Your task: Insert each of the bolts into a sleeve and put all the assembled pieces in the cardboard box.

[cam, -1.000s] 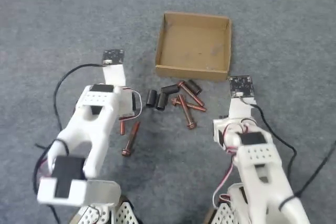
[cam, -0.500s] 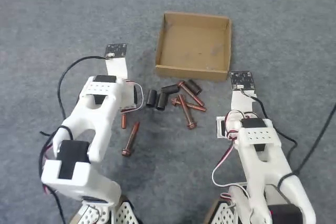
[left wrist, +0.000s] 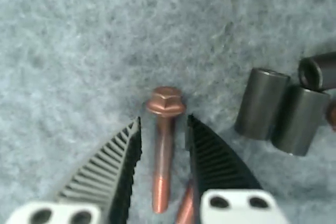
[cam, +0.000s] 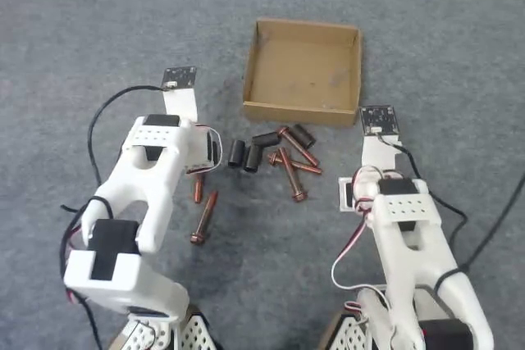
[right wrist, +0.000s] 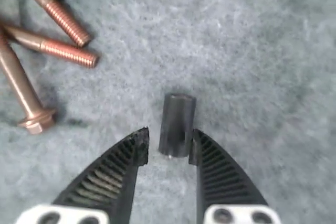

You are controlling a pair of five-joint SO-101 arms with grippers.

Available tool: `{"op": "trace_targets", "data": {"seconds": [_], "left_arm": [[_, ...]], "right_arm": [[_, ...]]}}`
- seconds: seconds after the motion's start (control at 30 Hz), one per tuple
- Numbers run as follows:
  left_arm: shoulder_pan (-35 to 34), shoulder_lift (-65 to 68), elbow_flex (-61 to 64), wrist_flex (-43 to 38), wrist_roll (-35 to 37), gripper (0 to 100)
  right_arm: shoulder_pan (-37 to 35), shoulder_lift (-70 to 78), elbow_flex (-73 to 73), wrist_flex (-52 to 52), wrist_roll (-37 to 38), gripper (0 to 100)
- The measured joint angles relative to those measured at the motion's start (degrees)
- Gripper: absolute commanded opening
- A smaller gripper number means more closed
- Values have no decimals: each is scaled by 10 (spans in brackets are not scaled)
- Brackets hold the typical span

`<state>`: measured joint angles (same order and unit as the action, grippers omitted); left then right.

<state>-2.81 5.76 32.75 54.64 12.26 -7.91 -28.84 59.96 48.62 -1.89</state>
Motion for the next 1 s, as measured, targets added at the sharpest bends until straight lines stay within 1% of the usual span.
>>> {"op": "trace_targets", "data": {"seconds": [0.17,0.4,0.83,1.0], "left_arm": [[-2,0,0,0,2,90],[-2,0,0,0,2,90],[-2,0,0,0,2,90],[-2,0,0,0,2,90]], "right_arm": [[0,0,-19,41,0,102],[0,0,-21,44,0,102],[0,5,-19,-38,0,99],[1,62,-21,-40,0,98]]}}
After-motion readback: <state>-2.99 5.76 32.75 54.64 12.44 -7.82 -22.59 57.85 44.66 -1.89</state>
